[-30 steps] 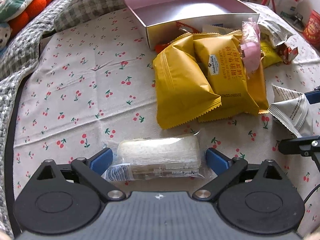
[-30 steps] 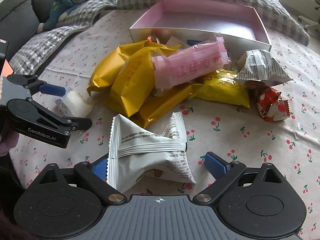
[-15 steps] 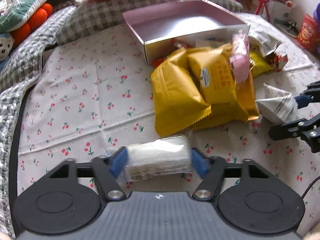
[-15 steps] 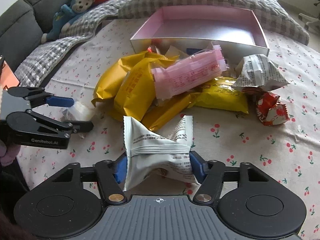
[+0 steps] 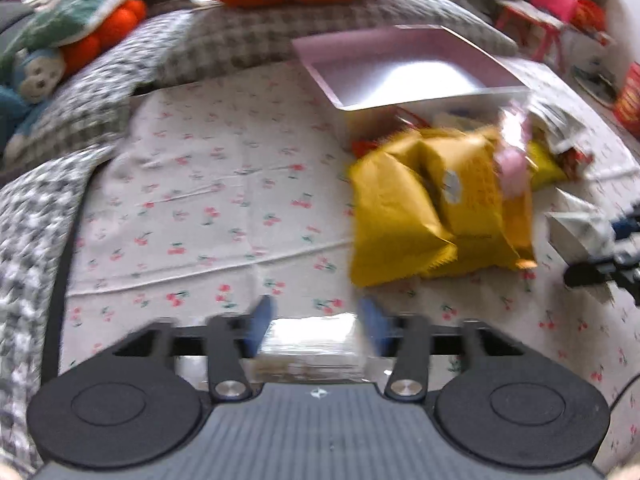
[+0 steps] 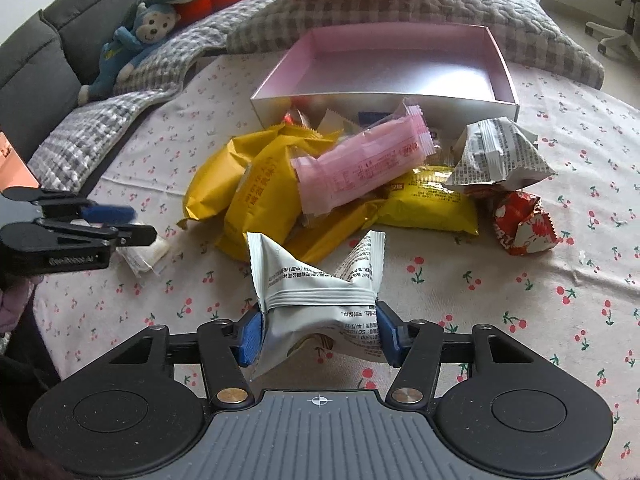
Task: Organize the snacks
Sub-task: 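Lift the bread roll with the left tool while the right tool lifts the white packet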
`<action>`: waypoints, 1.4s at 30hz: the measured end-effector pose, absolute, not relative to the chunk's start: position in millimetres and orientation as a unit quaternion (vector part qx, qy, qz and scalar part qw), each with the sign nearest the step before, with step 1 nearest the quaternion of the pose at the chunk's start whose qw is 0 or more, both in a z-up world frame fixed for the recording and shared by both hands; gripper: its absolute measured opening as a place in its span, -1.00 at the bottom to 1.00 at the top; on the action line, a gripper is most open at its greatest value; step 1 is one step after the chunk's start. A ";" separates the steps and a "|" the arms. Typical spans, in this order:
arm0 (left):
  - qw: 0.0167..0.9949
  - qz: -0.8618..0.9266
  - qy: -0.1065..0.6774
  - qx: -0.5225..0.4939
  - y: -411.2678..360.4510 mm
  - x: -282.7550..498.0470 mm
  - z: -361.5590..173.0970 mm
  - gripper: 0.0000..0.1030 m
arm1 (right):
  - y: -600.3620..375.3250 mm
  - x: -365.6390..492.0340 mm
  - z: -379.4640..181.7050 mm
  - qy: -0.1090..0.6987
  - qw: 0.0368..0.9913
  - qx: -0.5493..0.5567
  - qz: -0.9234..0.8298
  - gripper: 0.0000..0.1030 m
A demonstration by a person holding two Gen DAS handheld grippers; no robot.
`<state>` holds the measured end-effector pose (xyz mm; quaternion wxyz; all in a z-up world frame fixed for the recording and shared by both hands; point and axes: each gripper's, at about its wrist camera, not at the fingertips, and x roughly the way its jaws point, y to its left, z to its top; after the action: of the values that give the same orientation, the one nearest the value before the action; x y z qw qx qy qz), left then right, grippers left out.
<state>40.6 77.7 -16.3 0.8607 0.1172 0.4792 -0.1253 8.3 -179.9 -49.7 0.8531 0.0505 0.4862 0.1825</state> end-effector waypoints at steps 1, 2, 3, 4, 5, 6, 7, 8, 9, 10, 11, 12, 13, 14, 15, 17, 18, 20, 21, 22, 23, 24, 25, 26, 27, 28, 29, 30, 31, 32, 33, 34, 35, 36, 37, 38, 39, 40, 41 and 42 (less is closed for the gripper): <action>0.861 -0.109 0.486 0.101 82.8 42.6 -16.3 0.34 | -180.8 7.7 -49.3 0.486 0.853 0.051 0.182 0.10; 0.857 -0.093 0.500 0.080 88.1 45.4 -18.0 0.34 | -180.9 7.8 -49.0 0.486 0.853 0.051 0.181 0.10; 0.851 -0.079 0.515 0.062 91.2 48.7 -20.5 0.35 | -180.9 8.0 -48.7 0.487 0.853 0.052 0.180 0.10; 0.844 -0.062 0.531 0.040 94.9 51.8 -23.6 0.35 | -180.7 8.5 -48.6 0.487 0.853 0.053 0.180 0.10; 0.840 -0.045 0.541 0.021 97.8 54.4 -26.3 0.40 | -180.4 8.8 -48.4 0.488 0.852 0.054 0.179 0.10; 0.836 -0.025 0.548 0.005 100.1 56.1 -28.6 0.42 | -179.8 9.4 -48.3 0.489 0.852 0.054 0.180 0.10; 0.832 -0.005 0.555 -0.011 102.0 58.0 -30.7 0.43 | -178.9 9.7 -48.0 0.489 0.852 0.054 0.180 0.10; 0.832 0.011 0.554 -0.027 104.0 58.6 -31.7 0.44 | -177.7 10.2 -47.7 0.488 0.852 0.053 0.180 0.10; 0.833 0.027 0.551 -0.043 105.3 58.7 -31.8 0.44 | -176.3 10.3 -47.2 0.488 0.852 0.052 0.181 0.10; 0.834 0.043 0.547 -0.060 106.4 59.2 -31.5 0.44 | -175.0 10.1 -46.5 0.487 0.853 0.051 0.182 0.10; 0.834 0.053 0.545 -0.073 107.4 59.7 -30.9 0.44 | -173.9 9.8 -45.9 0.486 0.853 0.050 0.183 0.10; 0.833 0.062 0.543 -0.085 107.1 60.8 -30.2 0.44 | -173.0 9.4 -45.1 0.485 0.853 0.050 0.185 0.10; 0.833 0.069 0.541 -0.096 106.8 61.8 -29.8 0.44 | -172.2 9.2 -44.7 0.484 0.854 0.050 0.185 0.10; 0.833 0.074 0.539 -0.102 107.1 61.7 -29.1 0.44 | -171.4 9.5 -44.3 0.483 0.854 0.049 0.186 0.10; 0.833 0.083 0.536 -0.107 106.2 62.8 -29.5 0.44 | -171.5 9.3 -44.1 0.482 0.855 0.048 0.186 0.10; 0.833 0.098 0.533 -0.107 108.3 68.2 -33.8 0.44 | -172.2 9.8 -44.6 0.483 0.855 0.048 0.184 0.10; 0.832 0.108 0.534 -0.105 106.5 70.0 -36.4 0.43 | -172.7 10.3 -45.1 0.484 0.855 0.048 0.182 0.10; 0.830 0.121 0.536 -0.096 103.5 73.2 -42.0 0.38 | -174.3 11.2 -46.1 0.485 0.855 0.050 0.178 0.10; 0.830 0.125 0.535 -0.093 101.3 73.6 -43.8 0.36 | -175.3 11.7 -46.3 0.485 0.855 0.051 0.176 0.10; 0.832 0.129 0.532 -0.091 99.5 73.8 -45.2 0.27 | -176.3 11.4 -46.1 0.485 0.855 0.052 0.175 0.10; 0.833 0.133 0.529 -0.088 98.9 71.9 -44.3 0.16 | -177.2 11.5 -45.8 0.485 0.856 0.053 0.173 0.10; 0.835 0.137 0.525 -0.088 98.8 70.1 -43.6 0.11 | -178.4 11.5 -45.3 0.485 0.856 0.054 0.172 0.10; 0.838 0.137 0.521 -0.090 99.2 68.4 -42.9 0.01 | -179.5 11.0 -44.4 0.484 0.856 0.055 0.171 0.10; 0.841 0.135 0.516 -0.093 99.4 67.0 -41.4 -0.16 | -180.8 11.0 -43.7 0.483 0.857 0.056 0.170 0.10; 0.844 0.132 0.510 -0.098 100.7 65.6 -40.1 -0.23 | -182.2 10.7 -42.8 0.483 0.857 0.058 0.169 0.10; 0.846 0.127 0.507 -0.103 101.8 64.6 -39.1 -0.37 | -183.0 11.2 -41.9 0.482 0.858 0.060 0.168 0.10; 0.847 0.124 0.506 -0.107 101.9 64.5 -38.6 -0.50 | -183.8 11.5 -40.9 0.481 0.858 0.061 0.168 0.10; 0.847 0.120 0.505 -0.111 102.1 64.1 -37.8 -0.54 | -184.5 11.7 -39.8 0.481 0.858 0.063 0.168 0.10; 0.849 0.114 0.503 -0.116 103.5 63.6 -37.4 -0.71 | -185.2 12.0 -38.5 0.480 0.859 0.065 0.167 0.10; 0.850 0.110 0.501 -0.119 102.5 63.2 -36.4 -0.85 | -186.3 12.3 -37.1 0.478 0.860 0.066 0.166 0.10; 0.851 0.105 0.500 -0.121 102.7 63.2 -35.3 -0.89 | -187.1 12.6 -35.6 0.477 0.861 0.068 0.166 0.10; 0.851 0.098 0.502 -0.123 102.6 63.8 -35.1 -0.93 | -188.9 12.8 -34.1 0.475 0.862 0.070 0.164 0.10; 0.849 0.093 0.505 -0.127 102.2 64.6 -35.6 -0.94 | -190.0 13.0 -32.7 0.473 0.863 0.072 0.163 0.10; 0.847 0.088 0.508 -0.130 102.4 65.0 -35.9 -0.94 | -192.0 13.4 -31.1 0.471 0.864 0.075 0.161 0.10; 0.845 0.080 0.513 -0.127 101.8 65.8 -35.3 -0.94 | -193.6 13.9 -29.8 0.470 0.865 0.077 0.160 0.10; 0.847 0.074 0.512 -0.123 101.3 65.6 -34.1 -0.89 | -194.5 14.5 -28.9 0.470 0.865 0.079 0.158 0.10; 0.849 0.076 0.508 -0.119 100.9 64.0 -31.1 -0.83 | -195.4 14.9 -28.2 0.469 0.865 0.082 0.158 0.10; 0.852 0.080 0.505 -0.109 99.9 62.2 -28.1 -0.59 | -196.2 14.9 -27.5 0.469 0.865 0.084 0.158 0.10; 0.855 0.082 0.502 -0.100 98.7 60.6 -25.5 -0.23 | -196.8 14.8 -26.9 0.468 0.865 0.085 0.158 0.10; 0.857 0.085 0.499 -0.096 97.6 58.6 -23.3 -0.03 | -197.1 14.7 -26.3 0.468 0.865 0.086 0.158 0.10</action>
<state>58.6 97.6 -23.3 0.8570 -0.0962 0.4990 0.0852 14.7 -197.1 -26.3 0.8652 0.0860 0.4679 0.1582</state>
